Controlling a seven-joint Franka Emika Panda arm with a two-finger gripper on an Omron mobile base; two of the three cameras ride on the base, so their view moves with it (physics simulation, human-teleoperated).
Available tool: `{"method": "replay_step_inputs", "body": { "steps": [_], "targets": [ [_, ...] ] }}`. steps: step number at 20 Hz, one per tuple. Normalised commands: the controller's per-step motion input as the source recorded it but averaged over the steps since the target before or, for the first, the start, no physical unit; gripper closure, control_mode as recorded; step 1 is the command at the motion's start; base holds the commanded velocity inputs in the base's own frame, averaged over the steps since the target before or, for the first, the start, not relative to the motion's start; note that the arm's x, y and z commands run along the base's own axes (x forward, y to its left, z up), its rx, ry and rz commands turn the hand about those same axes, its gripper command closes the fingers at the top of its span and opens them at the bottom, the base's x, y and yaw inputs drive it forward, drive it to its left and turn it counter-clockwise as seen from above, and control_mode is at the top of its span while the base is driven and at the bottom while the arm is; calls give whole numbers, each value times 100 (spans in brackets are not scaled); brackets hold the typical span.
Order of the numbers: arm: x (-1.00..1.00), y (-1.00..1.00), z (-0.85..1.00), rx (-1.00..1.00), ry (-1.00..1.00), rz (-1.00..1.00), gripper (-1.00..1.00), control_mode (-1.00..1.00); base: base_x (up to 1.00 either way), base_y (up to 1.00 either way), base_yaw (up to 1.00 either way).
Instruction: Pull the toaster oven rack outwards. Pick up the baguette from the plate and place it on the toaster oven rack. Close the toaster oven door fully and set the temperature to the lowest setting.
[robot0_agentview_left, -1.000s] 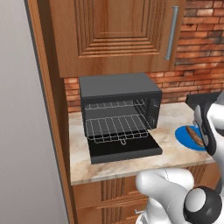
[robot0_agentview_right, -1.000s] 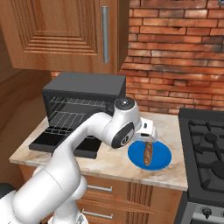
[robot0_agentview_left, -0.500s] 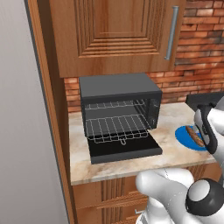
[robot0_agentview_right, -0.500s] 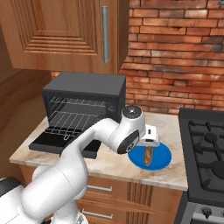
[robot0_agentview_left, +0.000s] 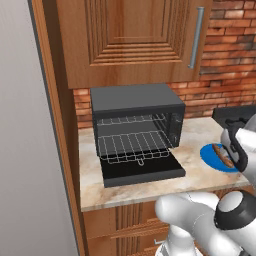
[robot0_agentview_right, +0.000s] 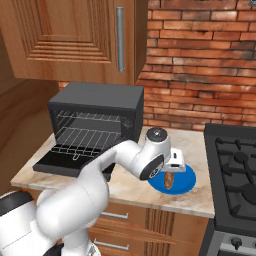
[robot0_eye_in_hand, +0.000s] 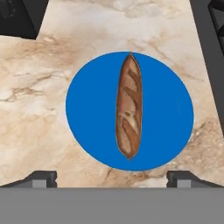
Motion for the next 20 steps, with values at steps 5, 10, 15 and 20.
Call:
{"method": "replay_step_inputs", "body": {
  "steps": [5, 10, 15, 20],
  "targets": [
    [14, -4, -19, 0, 3, 0, -100, -100, 0, 0, 0],
    [20, 0, -16, 0, 4, 0, -100, -100, 0, 0, 0],
    [29, -3, -16, 1, 5, 0, -100, -100, 0, 0, 0],
    [35, -14, -12, 5, 5, 0, -100, -100, 0, 0, 0]
  ]
}}
